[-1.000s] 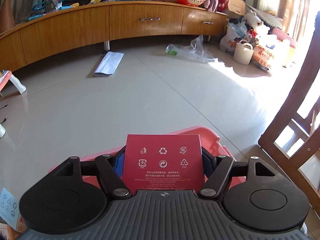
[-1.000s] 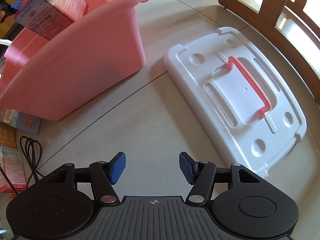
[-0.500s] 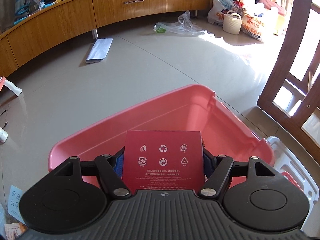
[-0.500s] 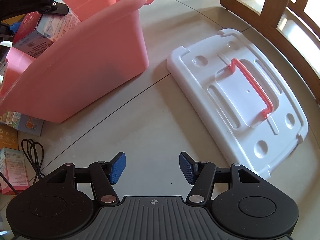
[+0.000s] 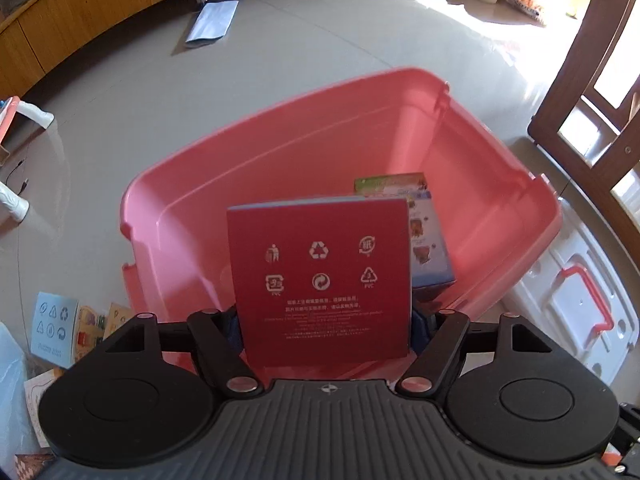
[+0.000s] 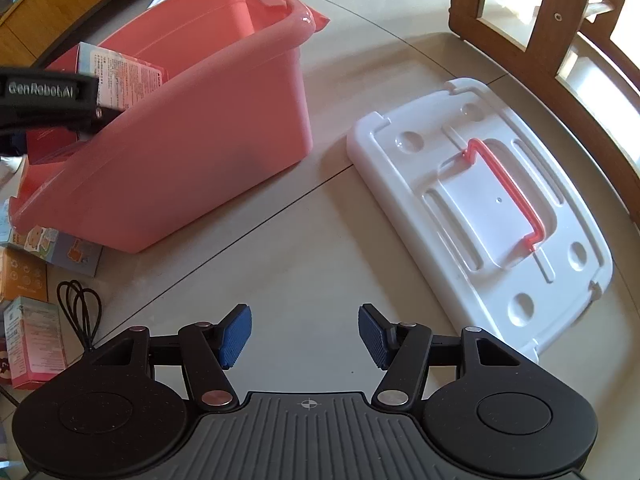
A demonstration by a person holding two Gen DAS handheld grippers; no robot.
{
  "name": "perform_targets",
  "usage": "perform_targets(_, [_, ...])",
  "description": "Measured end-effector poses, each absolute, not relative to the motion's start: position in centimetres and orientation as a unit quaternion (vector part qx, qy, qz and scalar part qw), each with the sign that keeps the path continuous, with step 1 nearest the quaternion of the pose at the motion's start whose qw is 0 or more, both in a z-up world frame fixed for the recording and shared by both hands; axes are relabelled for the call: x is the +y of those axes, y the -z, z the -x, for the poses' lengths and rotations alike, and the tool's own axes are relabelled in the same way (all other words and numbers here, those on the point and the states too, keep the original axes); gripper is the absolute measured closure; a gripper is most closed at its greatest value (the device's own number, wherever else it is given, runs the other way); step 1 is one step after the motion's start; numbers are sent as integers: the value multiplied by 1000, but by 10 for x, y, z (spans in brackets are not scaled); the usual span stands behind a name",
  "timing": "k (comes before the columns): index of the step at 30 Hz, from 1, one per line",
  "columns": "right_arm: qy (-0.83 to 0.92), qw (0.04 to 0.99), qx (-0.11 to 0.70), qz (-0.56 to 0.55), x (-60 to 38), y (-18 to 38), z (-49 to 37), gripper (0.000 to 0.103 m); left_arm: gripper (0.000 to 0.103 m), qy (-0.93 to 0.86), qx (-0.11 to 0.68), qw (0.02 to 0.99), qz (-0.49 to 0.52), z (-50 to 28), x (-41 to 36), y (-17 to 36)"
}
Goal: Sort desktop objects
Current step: 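Open the left gripper to release the red box in the bin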
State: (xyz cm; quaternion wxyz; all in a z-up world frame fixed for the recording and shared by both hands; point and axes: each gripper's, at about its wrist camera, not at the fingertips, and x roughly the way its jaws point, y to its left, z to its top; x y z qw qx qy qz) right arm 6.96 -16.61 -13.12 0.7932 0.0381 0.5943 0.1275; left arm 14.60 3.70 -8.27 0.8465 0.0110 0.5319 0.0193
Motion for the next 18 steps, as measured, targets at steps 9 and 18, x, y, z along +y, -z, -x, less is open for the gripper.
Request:
perform_targets(9, [-129,794,593,-34,-164,129,-68,47,25,-23,538,842,18,-146,54,90])
perform_targets(18, [-123,790,599,-35,-166,135,-71,47,18,-22,565,821,76,-159,56,98])
